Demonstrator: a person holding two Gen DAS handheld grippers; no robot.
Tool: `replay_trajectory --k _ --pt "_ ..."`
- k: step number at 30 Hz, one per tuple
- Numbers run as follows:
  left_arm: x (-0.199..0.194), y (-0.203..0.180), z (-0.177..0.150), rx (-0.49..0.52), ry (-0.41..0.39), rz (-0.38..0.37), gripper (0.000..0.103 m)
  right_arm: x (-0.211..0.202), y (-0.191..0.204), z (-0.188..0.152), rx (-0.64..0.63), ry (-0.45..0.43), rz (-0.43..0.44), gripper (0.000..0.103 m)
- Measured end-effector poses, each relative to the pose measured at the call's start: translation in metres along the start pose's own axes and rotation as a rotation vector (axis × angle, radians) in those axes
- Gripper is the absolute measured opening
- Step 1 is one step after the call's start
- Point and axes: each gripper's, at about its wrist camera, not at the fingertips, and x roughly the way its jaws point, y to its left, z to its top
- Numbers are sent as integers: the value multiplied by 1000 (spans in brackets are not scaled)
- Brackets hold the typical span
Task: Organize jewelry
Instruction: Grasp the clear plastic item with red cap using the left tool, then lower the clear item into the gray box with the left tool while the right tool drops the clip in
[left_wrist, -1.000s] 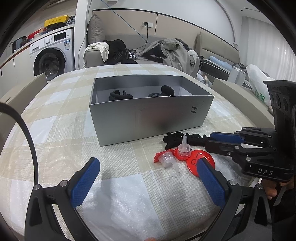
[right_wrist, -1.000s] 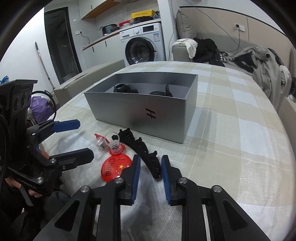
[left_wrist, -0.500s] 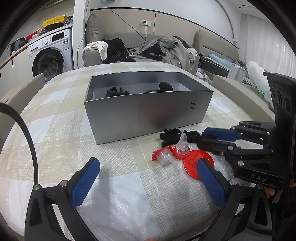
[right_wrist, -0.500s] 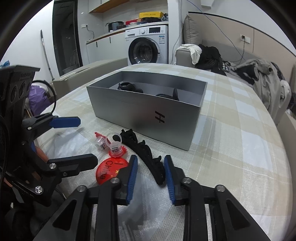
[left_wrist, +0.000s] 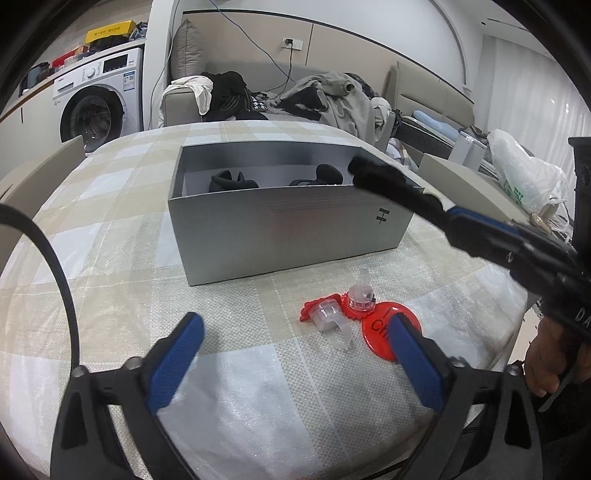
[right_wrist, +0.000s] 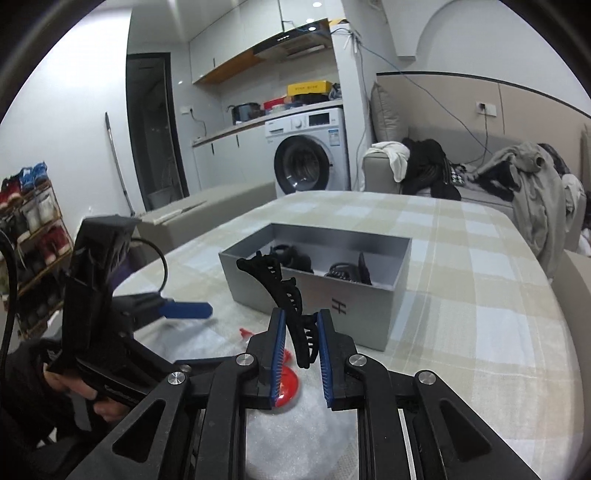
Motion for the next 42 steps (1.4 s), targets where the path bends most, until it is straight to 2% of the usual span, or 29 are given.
replay_trajectory --k 3,4,6,11,22,30,42 --pt "2 -6 -1 44 -2 11 63 -1 -5 3 26 -7 6 16" --pt "2 -6 -2 53 -6 17 59 -1 -7 3 32 -7 9 16" --pt "2 -7 -3 67 -10 20 41 -2 -8 4 36 -8 7 16" --pt "2 -7 -3 89 -17 9 12 -2 -8 3 40 -6 12 16" --pt "-6 -5 0 78 -54 19 12 -5 -13 2 56 -22 6 16" --pt "-18 -7 1 83 -115 28 12 -9 -15 3 75 -46 -1 16" --pt "-31 3 20 40 -180 39 12 -12 -29 16 140 -85 -6 16"
